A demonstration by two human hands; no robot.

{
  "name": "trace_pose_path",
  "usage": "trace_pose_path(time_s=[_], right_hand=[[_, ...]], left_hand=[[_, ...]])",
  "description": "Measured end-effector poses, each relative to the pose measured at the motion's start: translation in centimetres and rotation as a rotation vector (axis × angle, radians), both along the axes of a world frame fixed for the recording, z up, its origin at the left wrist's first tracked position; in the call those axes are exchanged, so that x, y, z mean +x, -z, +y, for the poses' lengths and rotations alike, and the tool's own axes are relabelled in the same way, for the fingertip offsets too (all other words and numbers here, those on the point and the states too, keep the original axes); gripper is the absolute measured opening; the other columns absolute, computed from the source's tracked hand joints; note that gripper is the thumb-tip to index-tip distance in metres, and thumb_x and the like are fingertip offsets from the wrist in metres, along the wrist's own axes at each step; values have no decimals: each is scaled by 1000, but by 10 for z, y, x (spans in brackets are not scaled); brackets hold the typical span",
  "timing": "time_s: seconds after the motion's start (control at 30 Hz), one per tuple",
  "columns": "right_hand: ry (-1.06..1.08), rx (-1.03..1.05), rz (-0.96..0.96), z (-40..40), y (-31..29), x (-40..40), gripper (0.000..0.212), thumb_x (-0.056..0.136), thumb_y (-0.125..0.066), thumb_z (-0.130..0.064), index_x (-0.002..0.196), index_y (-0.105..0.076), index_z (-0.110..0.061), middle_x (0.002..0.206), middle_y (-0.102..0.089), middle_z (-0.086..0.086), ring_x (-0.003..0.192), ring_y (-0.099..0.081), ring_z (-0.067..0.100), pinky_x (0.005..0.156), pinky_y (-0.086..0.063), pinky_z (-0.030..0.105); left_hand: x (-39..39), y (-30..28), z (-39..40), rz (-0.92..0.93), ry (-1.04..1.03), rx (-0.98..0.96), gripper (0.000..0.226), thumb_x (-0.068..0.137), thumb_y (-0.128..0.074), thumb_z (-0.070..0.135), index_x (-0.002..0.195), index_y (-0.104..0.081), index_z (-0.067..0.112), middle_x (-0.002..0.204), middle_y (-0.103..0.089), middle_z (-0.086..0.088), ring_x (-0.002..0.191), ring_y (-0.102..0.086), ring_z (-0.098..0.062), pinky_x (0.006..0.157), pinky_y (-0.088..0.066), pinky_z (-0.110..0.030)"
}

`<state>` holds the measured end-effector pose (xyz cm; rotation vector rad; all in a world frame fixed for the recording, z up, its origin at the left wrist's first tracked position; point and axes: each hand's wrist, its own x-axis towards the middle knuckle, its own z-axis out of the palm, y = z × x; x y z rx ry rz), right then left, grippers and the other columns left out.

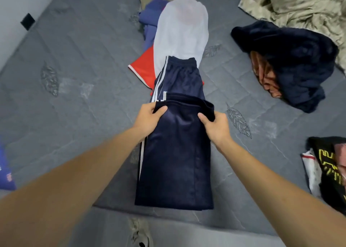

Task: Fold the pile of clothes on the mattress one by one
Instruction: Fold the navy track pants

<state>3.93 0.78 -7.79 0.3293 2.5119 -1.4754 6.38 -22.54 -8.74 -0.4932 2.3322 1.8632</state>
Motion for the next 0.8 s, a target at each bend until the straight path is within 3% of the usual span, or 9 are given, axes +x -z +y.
trace_pose_path(time_s=[0.13, 0.2, 0.27, 0.33, 0.47, 0.53, 0.6, 0.67, 0.8], right_hand=[[45, 23, 24, -24, 15, -87, 9, 94, -76, -23, 89, -73, -16, 91, -77, 6, 90, -73, 24, 84, -60, 47], [63, 62, 67, -33, 20, -130, 17, 93, -76, -25, 91, -74, -9, 91, -77, 7, 87, -71, 22, 85, -59, 50], [87, 134, 116, -42, 23, -166, 24, 92, -76, -27, 104, -73, -7, 102, -76, 10, 98, -69, 25, 92, -56, 51], [79, 280, 153, -51, 26, -179, 42, 93, -73, -26, 129, -62, -10, 127, -65, 10, 120, -57, 29, 106, -45, 45], [-43, 672, 485, -59, 33, -130, 54, 90, -60, -19, 142, -48, -12, 141, -48, 10, 126, -46, 32, 97, -41, 43], [-333, 681, 466, -57, 59, -93, 62, 94, -55, -22, 153, -40, -11, 158, -40, 11, 142, -40, 31, 111, -39, 43], [-550, 718, 311, -52, 91, -68, 70, 102, -49, -29, 164, -22, -13, 172, -17, 10, 159, -17, 28, 126, -25, 48], [-608, 745, 232, -47, 112, -65, 72, 105, -41, -35, 167, -8, -16, 175, 0, 5, 161, 0, 23, 129, -15, 49], [-643, 739, 263, -41, 117, -71, 72, 106, -38, -36, 167, -4, -16, 175, 4, 5, 161, 4, 22, 130, -8, 48]], left_hand=[[-95, 17, -22, 67, 45, -48, 19, 102, -63, 10, 115, -74, 0, 104, -74, -2, 82, -64, 8, 80, -53, -18], [-140, 22, -32, 87, 53, -80, 23, 100, -66, 19, 115, -76, 5, 109, -77, -2, 93, -68, -6, 91, -58, -35], [-175, 31, -37, 65, 41, -139, 25, 96, -67, 27, 113, -76, 9, 107, -78, -2, 96, -69, -15, 94, -57, -46], [-192, 36, -35, 56, 25, -301, 32, 97, -66, 27, 122, -69, 8, 116, -72, -9, 105, -64, -22, 99, -52, -47], [-149, 34, -16, 284, -27, -772, 62, 96, -57, 24, 155, -39, 15, 153, -44, -8, 137, -44, -30, 107, -41, -44], [-101, 49, -10, 394, 201, -861, 65, 98, -51, 29, 160, -33, 16, 165, -33, -8, 150, -34, -29, 119, -35, -46], [-68, 81, -6, 300, 454, -978, 68, 102, -42, 42, 164, -25, 21, 172, -16, -8, 159, -15, -28, 125, -23, -52], [-61, 108, -3, 176, 561, -1094, 72, 103, -38, 51, 166, -15, 23, 174, -1, -8, 161, 1, -28, 127, -15, -57], [-75, 113, 5, 135, 581, -1159, 77, 103, -36, 54, 166, -6, 21, 174, 6, -9, 160, 8, -30, 126, -9, -62]])
